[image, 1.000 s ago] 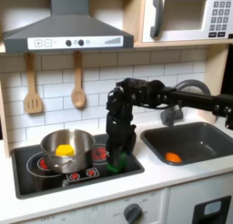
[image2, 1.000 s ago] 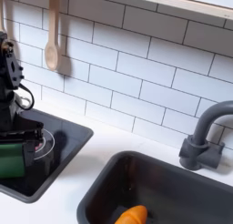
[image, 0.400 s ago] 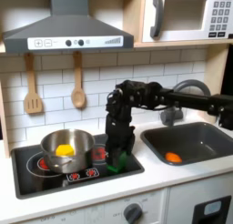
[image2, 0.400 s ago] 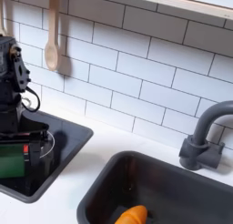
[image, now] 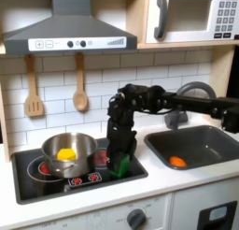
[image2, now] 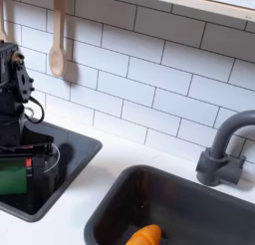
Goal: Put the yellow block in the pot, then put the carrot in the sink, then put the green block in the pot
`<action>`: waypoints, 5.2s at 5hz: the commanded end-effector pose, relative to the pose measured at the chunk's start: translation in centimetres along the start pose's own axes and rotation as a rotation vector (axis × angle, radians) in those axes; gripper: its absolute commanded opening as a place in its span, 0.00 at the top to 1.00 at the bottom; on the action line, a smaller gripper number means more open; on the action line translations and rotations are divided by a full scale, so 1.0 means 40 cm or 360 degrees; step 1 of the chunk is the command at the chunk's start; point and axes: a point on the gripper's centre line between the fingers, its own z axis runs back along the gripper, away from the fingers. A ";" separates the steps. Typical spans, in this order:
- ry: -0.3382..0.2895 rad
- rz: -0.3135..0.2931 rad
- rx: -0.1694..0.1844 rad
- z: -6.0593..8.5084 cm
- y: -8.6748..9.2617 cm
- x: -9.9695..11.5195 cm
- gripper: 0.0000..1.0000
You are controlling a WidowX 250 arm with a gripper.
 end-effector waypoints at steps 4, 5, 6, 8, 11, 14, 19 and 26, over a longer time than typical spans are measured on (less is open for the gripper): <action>-0.0065 -0.0025 -0.0047 0.032 -0.015 -0.003 1.00; -0.0120 -0.0012 -0.0082 0.085 -0.019 0.007 1.00; -0.0178 -0.0003 -0.0101 0.123 -0.007 0.019 1.00; -0.0243 0.0059 -0.0112 0.168 0.029 0.056 1.00; -0.0318 0.0375 -0.0155 0.202 0.105 0.108 1.00; -0.0293 0.0602 -0.0149 0.154 0.108 0.160 1.00; -0.0252 0.0610 -0.0147 0.136 0.101 0.181 1.00; -0.0247 0.0499 -0.0136 0.124 0.085 0.174 0.00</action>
